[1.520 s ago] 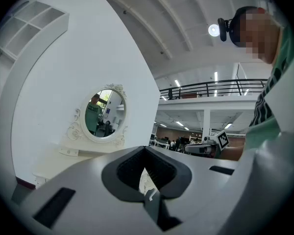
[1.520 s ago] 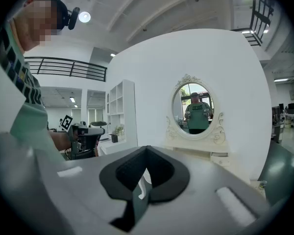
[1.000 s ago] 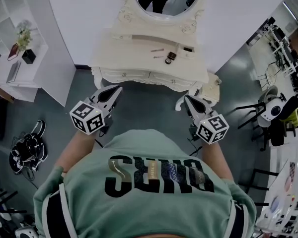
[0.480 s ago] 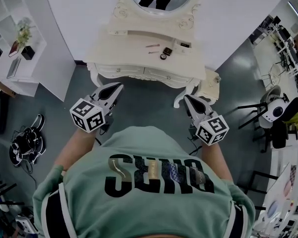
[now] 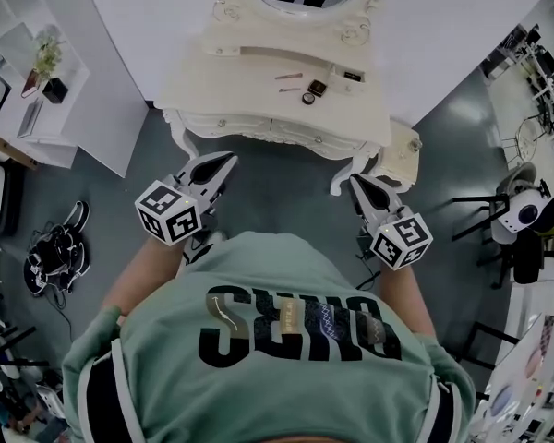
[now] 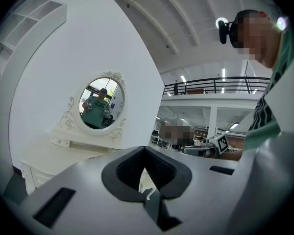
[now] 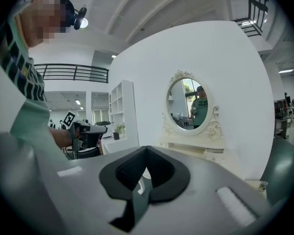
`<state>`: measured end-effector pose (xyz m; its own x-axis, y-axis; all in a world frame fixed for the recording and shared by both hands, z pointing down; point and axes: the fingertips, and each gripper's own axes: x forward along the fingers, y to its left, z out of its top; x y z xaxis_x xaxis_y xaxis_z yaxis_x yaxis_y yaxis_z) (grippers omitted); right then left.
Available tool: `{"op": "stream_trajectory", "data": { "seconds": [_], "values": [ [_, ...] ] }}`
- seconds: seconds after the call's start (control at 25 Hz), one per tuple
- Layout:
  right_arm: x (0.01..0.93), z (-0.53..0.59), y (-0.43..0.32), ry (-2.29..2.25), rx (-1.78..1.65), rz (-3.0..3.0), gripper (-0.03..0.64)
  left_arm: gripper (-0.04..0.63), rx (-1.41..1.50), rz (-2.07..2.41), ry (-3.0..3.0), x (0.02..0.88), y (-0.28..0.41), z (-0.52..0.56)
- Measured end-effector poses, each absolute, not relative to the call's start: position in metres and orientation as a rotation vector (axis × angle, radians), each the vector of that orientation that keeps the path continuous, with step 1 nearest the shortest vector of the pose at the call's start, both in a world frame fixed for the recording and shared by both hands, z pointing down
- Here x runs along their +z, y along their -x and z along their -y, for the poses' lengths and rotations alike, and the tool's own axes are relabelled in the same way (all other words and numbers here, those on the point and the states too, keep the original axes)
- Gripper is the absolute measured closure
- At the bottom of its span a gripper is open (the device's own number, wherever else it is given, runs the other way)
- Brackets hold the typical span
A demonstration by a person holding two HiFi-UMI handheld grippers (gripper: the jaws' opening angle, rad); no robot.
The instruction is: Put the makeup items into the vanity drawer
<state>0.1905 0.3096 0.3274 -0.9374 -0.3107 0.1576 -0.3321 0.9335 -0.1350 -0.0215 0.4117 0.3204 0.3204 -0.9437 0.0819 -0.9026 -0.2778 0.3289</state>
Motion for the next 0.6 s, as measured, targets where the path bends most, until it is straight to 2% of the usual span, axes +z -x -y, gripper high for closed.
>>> {"op": "stream_trajectory", "data": {
  "seconds": [0.2,0.6],
  "values": [
    [0.334,-0.282,-0.145,-0.517,0.239,2.934,0.607,0.592,-0.211,1.613,-2.276,0.332,0.067,-0.38],
    [0.305,-0.199,0.004,-0.666,0.221,2.943,0.607,0.592,-0.151,1.432,-2.423,0.316,0.202,-0.272]
  ]
}}
